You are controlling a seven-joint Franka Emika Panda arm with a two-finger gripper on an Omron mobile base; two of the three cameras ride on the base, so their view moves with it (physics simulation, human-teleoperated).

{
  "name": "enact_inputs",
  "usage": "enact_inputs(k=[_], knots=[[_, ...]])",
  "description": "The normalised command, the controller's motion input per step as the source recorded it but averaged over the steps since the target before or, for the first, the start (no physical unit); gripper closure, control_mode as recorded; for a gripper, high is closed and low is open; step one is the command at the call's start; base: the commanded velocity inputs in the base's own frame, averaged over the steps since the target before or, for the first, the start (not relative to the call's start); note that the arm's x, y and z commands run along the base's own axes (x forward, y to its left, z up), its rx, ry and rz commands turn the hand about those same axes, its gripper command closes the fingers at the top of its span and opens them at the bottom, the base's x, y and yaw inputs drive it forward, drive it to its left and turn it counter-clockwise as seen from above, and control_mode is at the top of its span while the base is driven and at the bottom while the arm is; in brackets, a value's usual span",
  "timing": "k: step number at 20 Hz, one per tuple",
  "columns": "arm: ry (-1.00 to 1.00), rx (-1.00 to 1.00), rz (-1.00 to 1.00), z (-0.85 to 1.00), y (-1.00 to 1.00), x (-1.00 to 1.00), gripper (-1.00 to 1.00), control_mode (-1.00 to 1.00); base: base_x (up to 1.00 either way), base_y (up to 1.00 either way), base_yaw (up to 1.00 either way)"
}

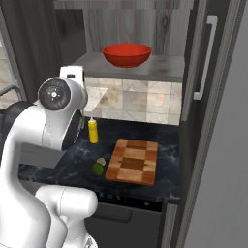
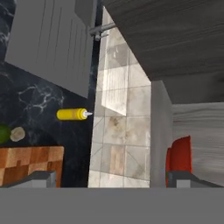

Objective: Open the cabinet. Place the bowl and condiment on the counter. Then place the lime and garlic on the cutting board.

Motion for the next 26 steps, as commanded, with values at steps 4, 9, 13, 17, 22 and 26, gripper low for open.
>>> enact_inputs(k=[4, 9, 13, 17, 22, 26], knots=[[0.00, -0.09, -0.02, 0.32, -0.21, -0.01, -1.00, -1.00, 0.00, 0.00, 0.00], [0.00, -0.06, 0.00, 0.32, -0.17, 0.00, -1.00, -1.00, 0.00, 0.00, 0.00], [0.00, -0.06, 0.00, 0.26, -0.11, 0.00, -1.00, -1.00, 0.00, 0.00, 0.00], [0.00, -0.04, 0.00, 0.18, -0.04, 0.02, -1.00, -1.00, 0.00, 0.00, 0.00], [0.00, -0.01, 0.00, 0.01, 0.00, 0.17, -1.00, -1.00, 0.00, 0.00, 0.00], [-0.04, 0.00, 0.00, -0.02, 0.00, 0.06, -1.00, -1.00, 0.00, 0.00, 0.00]])
